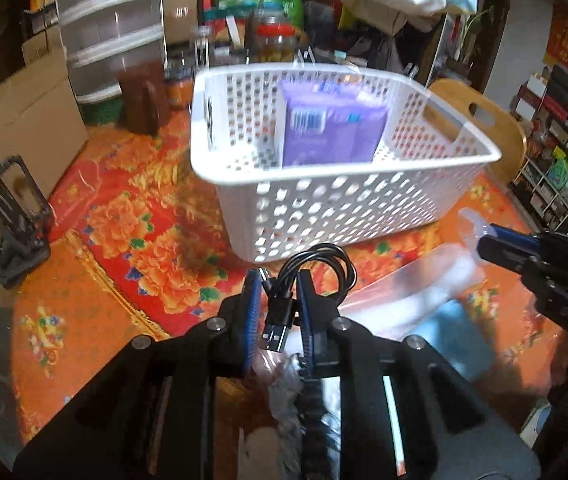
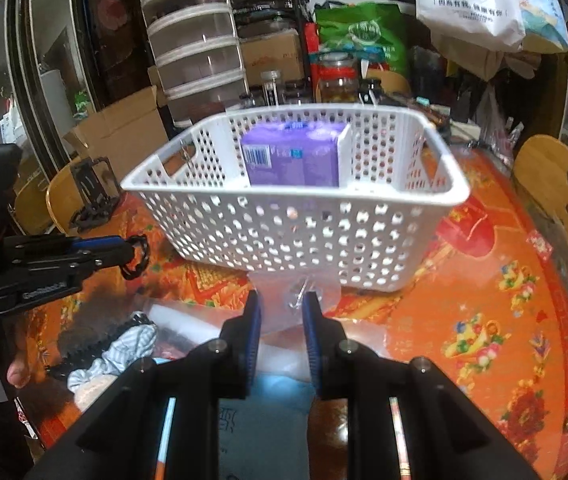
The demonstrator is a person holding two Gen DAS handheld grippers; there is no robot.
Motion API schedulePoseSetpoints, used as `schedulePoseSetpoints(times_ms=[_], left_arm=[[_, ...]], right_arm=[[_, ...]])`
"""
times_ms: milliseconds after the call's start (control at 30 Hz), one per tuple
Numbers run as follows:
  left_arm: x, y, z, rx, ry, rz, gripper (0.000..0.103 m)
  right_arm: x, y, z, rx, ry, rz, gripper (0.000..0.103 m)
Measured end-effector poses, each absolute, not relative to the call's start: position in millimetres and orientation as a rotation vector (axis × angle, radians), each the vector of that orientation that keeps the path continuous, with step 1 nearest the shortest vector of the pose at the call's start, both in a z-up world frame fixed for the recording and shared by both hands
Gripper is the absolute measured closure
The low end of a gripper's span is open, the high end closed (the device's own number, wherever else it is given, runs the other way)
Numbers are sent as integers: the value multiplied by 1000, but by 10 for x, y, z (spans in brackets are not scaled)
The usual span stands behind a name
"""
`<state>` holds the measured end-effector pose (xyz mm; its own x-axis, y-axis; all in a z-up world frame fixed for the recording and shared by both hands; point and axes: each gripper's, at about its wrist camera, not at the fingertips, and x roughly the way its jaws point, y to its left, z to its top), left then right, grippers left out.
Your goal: Organize soft objects
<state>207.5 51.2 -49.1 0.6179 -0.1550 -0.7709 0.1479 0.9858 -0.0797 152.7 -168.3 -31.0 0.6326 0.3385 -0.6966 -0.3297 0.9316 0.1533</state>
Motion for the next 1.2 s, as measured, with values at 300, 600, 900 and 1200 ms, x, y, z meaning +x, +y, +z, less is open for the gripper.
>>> schedulePoseSetpoints(times_ms=[300, 600, 900, 1200], left_arm=[[1817, 380, 196, -13, 780, -206, 86], [2171, 225, 672, -44, 745, -188, 86], [2941, 138, 509, -70, 843, -117, 86], [3355, 165, 75, -60, 921, -69, 86]], right_arm=[[1504, -1764, 223, -15, 698, 381, 84], [1956, -1816, 512, -30, 699, 362, 84], [2618, -1812, 237, -58, 790, 305, 84], [2930, -1818, -49, -58, 833, 273, 84]])
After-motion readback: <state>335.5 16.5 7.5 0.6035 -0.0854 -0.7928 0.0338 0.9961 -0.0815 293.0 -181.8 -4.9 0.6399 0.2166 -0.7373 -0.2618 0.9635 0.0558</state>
